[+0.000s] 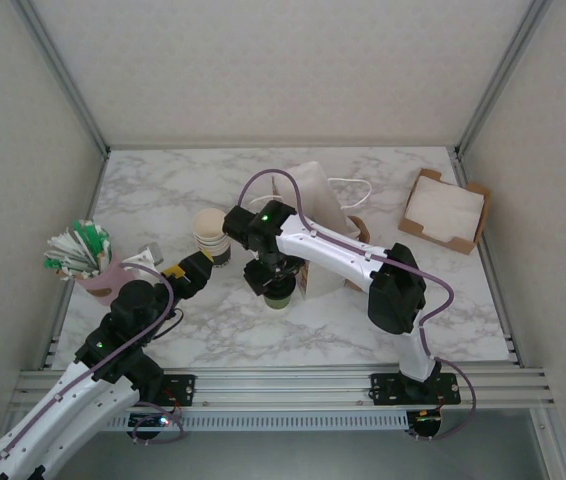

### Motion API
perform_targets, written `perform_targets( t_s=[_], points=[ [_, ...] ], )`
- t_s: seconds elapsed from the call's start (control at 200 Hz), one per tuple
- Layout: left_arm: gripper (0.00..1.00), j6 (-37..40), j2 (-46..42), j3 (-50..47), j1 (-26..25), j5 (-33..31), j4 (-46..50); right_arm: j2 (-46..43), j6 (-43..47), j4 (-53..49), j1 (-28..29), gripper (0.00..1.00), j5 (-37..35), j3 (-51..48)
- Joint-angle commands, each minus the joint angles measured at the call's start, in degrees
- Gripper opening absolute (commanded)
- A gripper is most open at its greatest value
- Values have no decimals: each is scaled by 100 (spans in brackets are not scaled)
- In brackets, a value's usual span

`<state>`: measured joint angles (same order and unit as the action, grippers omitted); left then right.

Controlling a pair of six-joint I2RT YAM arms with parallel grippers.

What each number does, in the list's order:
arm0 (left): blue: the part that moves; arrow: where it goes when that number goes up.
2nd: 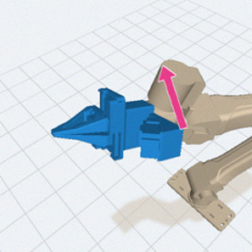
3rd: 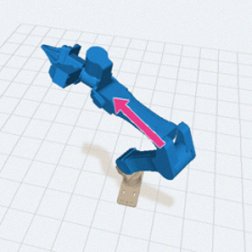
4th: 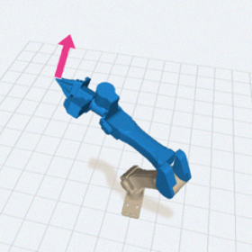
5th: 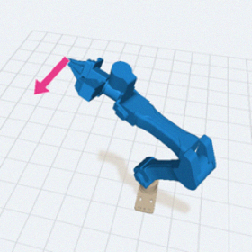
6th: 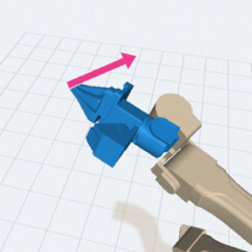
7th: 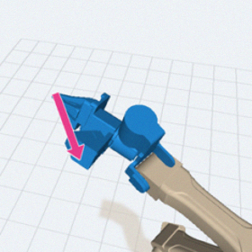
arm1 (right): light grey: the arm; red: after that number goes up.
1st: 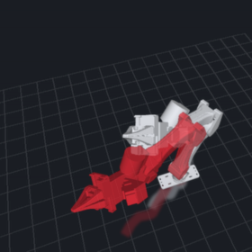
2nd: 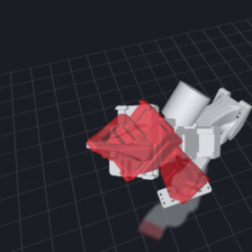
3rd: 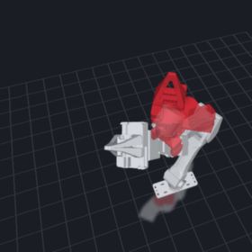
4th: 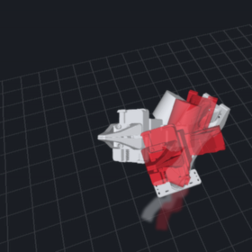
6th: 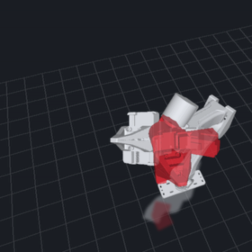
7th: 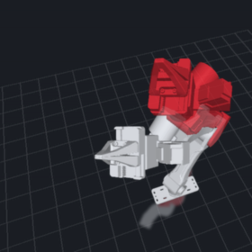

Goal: Pack the takeout coffee

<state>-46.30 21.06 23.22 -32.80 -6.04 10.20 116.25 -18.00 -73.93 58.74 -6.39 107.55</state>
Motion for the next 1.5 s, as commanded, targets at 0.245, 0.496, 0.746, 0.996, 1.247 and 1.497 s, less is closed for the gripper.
perform_targets(
  t_s=[0.245, 0.496, 0.746, 0.996, 1.247, 1.497],
  points=[
    [100, 95, -12, 3, 54, -72, -19, -109, -81, -86, 10, 68, -29, -8],
    [100, 140, -18, 80, 54, -129, 2, -507, -95, -148, 170, 67, 63, 125],
    [100, 210, -46, 198, 56, -212, 109, -1034, -107, -137, 312, 67, 254, 161],
    [100, 284, -31, 331, 54, -261, 139, -1612, -103, -95, 437, 66, 521, 260],
    [100, 309, 22, 412, 55, -248, 121, -2153, -97, -104, 480, 66, 674, 372],
    [100, 342, 189, 505, 54, -189, 31, -2628, -71, -121, 480, 65, 806, 525]
  ],
)
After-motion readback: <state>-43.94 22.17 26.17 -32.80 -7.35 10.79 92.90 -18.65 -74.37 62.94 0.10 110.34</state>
